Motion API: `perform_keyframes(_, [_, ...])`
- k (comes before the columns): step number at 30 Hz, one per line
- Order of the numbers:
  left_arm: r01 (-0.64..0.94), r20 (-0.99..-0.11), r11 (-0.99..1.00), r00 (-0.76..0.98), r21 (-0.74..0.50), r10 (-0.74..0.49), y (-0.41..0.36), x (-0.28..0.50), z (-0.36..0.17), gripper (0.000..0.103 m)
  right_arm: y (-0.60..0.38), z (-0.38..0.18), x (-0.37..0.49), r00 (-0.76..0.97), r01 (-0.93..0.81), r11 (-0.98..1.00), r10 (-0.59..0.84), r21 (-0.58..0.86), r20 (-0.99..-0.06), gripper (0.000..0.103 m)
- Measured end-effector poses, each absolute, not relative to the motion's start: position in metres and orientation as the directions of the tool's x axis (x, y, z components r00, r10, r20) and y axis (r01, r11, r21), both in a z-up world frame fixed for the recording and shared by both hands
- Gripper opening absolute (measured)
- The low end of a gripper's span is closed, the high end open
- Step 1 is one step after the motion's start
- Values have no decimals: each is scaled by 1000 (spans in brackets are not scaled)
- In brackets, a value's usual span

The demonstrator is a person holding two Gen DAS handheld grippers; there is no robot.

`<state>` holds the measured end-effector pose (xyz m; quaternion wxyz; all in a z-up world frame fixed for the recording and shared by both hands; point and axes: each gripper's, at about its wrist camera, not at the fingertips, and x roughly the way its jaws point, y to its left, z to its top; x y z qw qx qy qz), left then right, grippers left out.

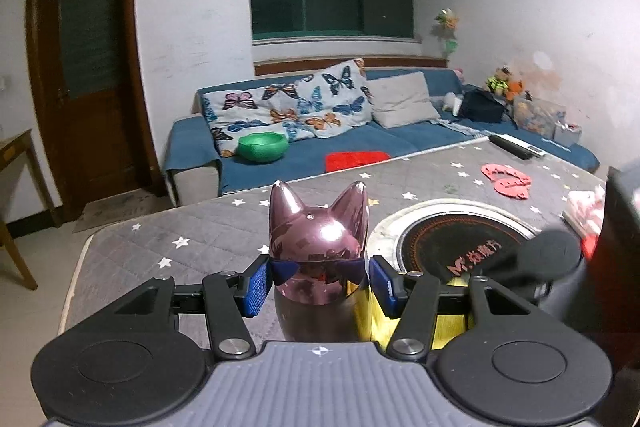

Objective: Clean container
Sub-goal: 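Hold the bottle with the left gripper while right rubs cloth on its side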

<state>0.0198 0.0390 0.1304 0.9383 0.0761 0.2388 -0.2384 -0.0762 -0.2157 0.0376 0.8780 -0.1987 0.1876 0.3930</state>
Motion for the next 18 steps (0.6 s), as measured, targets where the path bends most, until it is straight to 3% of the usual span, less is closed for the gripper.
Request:
perform_keyframes(9, [424, -439, 905, 819, 28, -370, 40, 12, 141, 58, -207, 8, -70, 588, -760, 635, 585, -136, -559, 13])
perform_keyframes(11, [422, -439, 906, 819, 25, -370, 41, 13, 142, 52, -210, 15, -71, 607, -750, 646, 586, -144, -537, 13])
perform_keyframes(18, [465, -439, 884, 805, 51, -398, 44, 14, 143, 52, -220, 59, -83, 668, -730, 649, 610, -215, -425, 13])
